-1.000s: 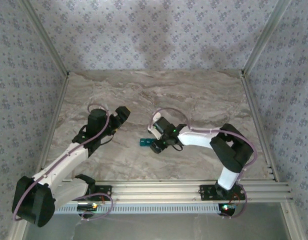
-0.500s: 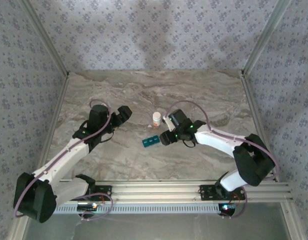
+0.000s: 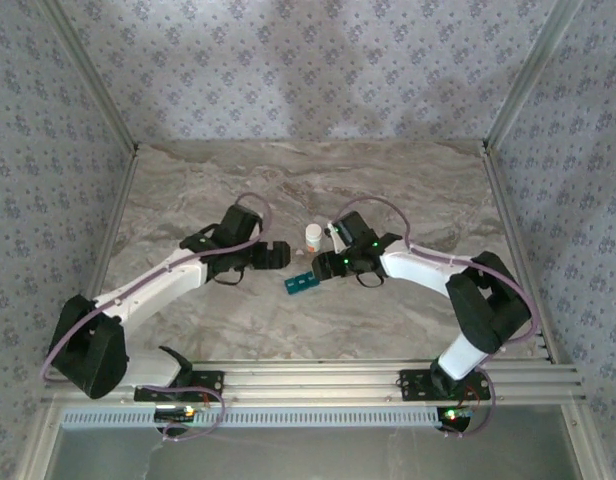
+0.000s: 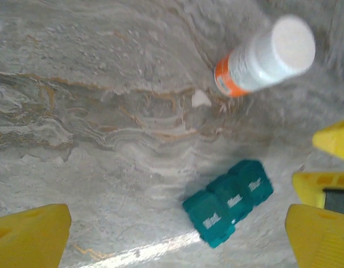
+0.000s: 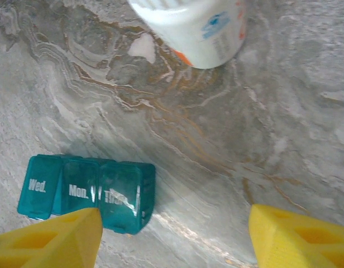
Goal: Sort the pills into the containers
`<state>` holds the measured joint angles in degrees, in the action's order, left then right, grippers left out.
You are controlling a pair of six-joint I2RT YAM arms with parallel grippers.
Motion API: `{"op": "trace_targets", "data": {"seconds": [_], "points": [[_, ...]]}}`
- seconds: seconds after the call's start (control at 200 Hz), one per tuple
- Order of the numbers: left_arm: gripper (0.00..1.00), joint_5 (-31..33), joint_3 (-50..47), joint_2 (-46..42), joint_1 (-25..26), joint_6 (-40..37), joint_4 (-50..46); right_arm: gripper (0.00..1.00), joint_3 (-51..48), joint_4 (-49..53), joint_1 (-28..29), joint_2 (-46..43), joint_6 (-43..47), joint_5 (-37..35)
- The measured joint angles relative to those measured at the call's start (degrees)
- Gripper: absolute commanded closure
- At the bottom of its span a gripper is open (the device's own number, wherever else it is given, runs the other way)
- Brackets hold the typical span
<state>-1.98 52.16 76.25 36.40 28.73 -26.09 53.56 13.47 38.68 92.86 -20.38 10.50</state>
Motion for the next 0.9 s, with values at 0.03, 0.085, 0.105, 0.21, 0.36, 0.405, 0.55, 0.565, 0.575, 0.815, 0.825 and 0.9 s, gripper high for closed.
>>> {"op": "trace_targets", "data": {"seconds": [0.03,0.085,0.105,0.21,0.36,0.405,0.55,0.565,0.575,0.815,0.825,0.9], "points": [[0.02,0.7,0.0,0.2,0.9,-1.0,-0.7,0.28,0.3,0.0,0.3,0.4,0.0,0.0],[0.02,2.0,0.1,0.7,2.6,-2.9,-2.0,0.28,0.8,-0.3,0.9,1.3,-0.1,-0.2],[0.02,2.4,0.1,0.8,3.0,-3.5,-2.4,0.28,1.0,-0.4,1.1,1.7,-0.2,-0.2],[0.02,4.7,0.1,1.4,5.7,-6.3,-3.9,0.28,1.3,-0.4,1.8,2.9,-0.4,-0.2],[0.02,7.9,0.1,2.8,9.6,-9.4,-5.2,0.28,1.4,-0.4,2.1,4.3,-0.8,-0.2],[0.02,8.8,0.1,3.5,10.6,-10.1,-5.5,0.28,1.4,-0.4,2.1,4.7,-0.9,-0.4],[0.02,10.5,0.1,5.9,12.9,-11.9,-5.5,0.28,1.4,-0.4,2.1,5.6,-0.9,-0.9],[0.02,10.5,0.1,6.1,13.0,-12.0,-5.5,0.28,1.4,-0.4,2.1,5.6,-0.9,-0.9],[0.02,10.6,0.1,6.2,13.2,-12.2,-5.5,0.28,1.4,-0.4,2.1,5.6,-0.9,-0.9],[0.02,11.9,0.1,10.1,14.6,-13.7,-5.4,0.29,1.4,-0.5,2.1,5.7,-1.3,-1.1],[0.02,11.9,0.1,10.2,14.6,-13.7,-5.4,0.29,1.4,-0.5,2.1,5.7,-1.3,-1.1],[0.02,11.9,0.1,10.8,14.6,-14.0,-5.2,0.29,1.4,-0.7,2.2,5.8,-1.3,-1.1]]}}
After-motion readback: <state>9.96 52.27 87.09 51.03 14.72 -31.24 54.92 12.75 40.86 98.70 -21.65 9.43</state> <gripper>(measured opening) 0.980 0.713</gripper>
